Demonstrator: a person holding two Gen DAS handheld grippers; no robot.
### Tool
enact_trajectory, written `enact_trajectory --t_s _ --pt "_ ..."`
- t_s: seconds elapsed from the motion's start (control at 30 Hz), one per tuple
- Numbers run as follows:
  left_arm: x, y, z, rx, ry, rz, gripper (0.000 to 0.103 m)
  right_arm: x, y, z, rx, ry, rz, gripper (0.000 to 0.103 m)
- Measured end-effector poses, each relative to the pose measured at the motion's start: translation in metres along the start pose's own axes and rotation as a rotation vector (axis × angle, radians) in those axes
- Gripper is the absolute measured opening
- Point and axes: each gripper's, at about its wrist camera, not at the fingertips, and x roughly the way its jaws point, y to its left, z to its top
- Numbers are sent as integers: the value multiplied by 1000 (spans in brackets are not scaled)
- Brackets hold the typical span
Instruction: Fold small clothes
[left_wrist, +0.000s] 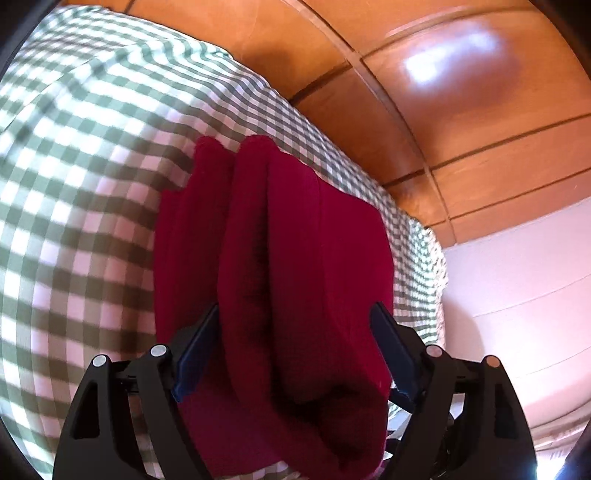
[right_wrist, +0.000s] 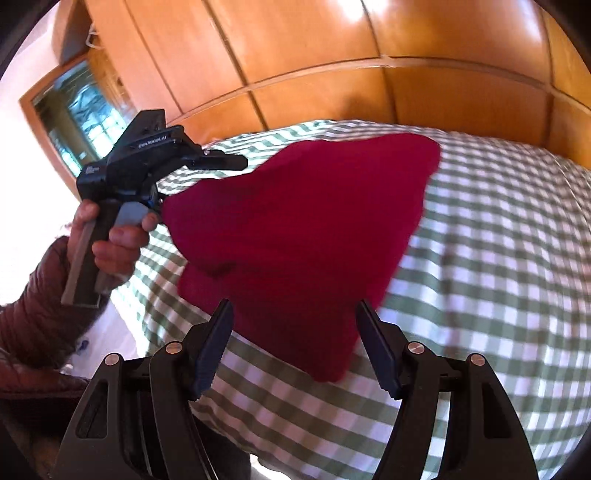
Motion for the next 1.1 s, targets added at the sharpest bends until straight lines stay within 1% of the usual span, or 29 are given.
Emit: enact_trajectory --t_s 0.07,0.13,0.17,0.2,0.23,0.3,0.37,0.4,0.47,0.5,0.53,0.57,0.63,0.7,0.83,0.87,0.93,1.0,1.1 --pt "9 -10 3 47 28 33 67 1 -1 -1 6 -1 -4 67" --pt "15 -20 2 113 37 109 31 1 -2 -1 10 -3 2 67" --pt "13 -24 -2 152 26 147 28 2 -1 -1 11 -3 5 67" --pt "9 -28 -5 189 -8 174 23 4 1 -2 10 -1 9 67" --pt "3 -30 -8 209 -36 180 22 6 2 -2 8 1 13 67" --pt "-17 -33 -17 235 -100 173 21 8 5 -1 -1 2 16 67" --pt "-39 -29 -30 240 -168 162 21 8 11 -1 -11 -6 31 67" --pt "-43 -24 -34 237 -178 169 21 8 14 -2 -20 -5 44 67" --pt "-38 -9 -38 221 -154 223 21 13 20 -6 -42 14 52 67" --pt "-29 3 -39 196 -131 280 23 18 21 -8 -44 29 55 67" --pt "-24 10 -41 184 -115 314 27 24 23 -9 -44 41 59 67" --pt "-19 15 -43 179 -121 332 30 30 25 -10 -53 50 57 67" --pt "-15 9 -45 186 -150 354 38 41 30 -13 -92 72 12 67" --pt "-15 0 -46 213 -177 411 41 43 34 -14 -111 77 -15 68" --pt "-21 -18 -54 282 -232 494 41 37 36 -8 -131 110 -9 67" --pt "-24 -19 -56 294 -243 513 41 34 34 -6 -129 118 6 67" --pt "-28 -23 -60 312 -267 542 40 23 25 2 -80 118 50 67" --pt "-33 -24 -64 333 -296 565 39 13 16 14 -46 89 51 67" --pt "-37 -28 -68 356 -317 585 34 7 3 32 -17 42 18 67"
